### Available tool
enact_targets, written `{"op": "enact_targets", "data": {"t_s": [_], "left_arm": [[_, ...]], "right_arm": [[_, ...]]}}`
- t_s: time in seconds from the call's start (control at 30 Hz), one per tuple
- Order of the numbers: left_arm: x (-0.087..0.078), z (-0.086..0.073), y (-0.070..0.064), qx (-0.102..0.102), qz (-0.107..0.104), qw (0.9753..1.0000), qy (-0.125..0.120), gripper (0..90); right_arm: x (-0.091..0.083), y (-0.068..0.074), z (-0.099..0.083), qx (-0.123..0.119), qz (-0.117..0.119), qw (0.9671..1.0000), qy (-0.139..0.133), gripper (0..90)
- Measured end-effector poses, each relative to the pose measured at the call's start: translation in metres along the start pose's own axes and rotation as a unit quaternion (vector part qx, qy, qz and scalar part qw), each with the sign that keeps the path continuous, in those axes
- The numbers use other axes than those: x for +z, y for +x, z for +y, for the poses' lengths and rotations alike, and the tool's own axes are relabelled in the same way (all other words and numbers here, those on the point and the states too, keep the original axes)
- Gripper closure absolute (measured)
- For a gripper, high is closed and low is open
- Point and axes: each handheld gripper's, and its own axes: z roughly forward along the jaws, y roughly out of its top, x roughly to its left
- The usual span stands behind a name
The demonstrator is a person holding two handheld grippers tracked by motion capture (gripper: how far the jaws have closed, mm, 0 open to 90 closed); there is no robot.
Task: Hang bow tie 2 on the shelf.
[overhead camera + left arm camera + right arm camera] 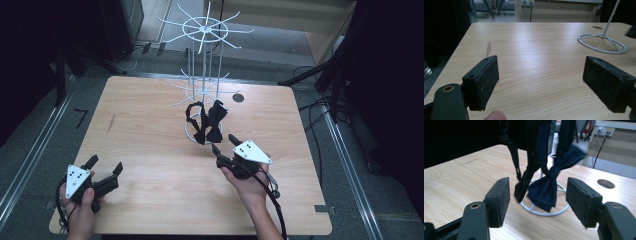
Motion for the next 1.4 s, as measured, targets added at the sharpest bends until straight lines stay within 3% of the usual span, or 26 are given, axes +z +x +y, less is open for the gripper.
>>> {"op": "enact_targets", "data": {"t_s": [0.37, 0.63, 1.4], "left_arm": [[0.000, 0.000, 0.000, -0.003, -0.002, 1.0000, 0.003, 14.5], [0.000, 0.000, 0.000, -0.003, -0.001, 1.0000, 0.001, 14.5], [0.000, 0.000, 0.000, -0.005, -0.001, 1.0000, 0.000, 14.5]], "right_arm": [[-0.018, -0.015, -0.008, -0.002, -0.015, 0.9999, -0.006, 32.6], [-0.028, -0.023, -0.018, 0.013, -0.006, 0.9999, 0.002, 23.7], [-0.059, -0.052, -0.048, 0.047, -0.027, 0.9985, 0.012, 23.8]]}}
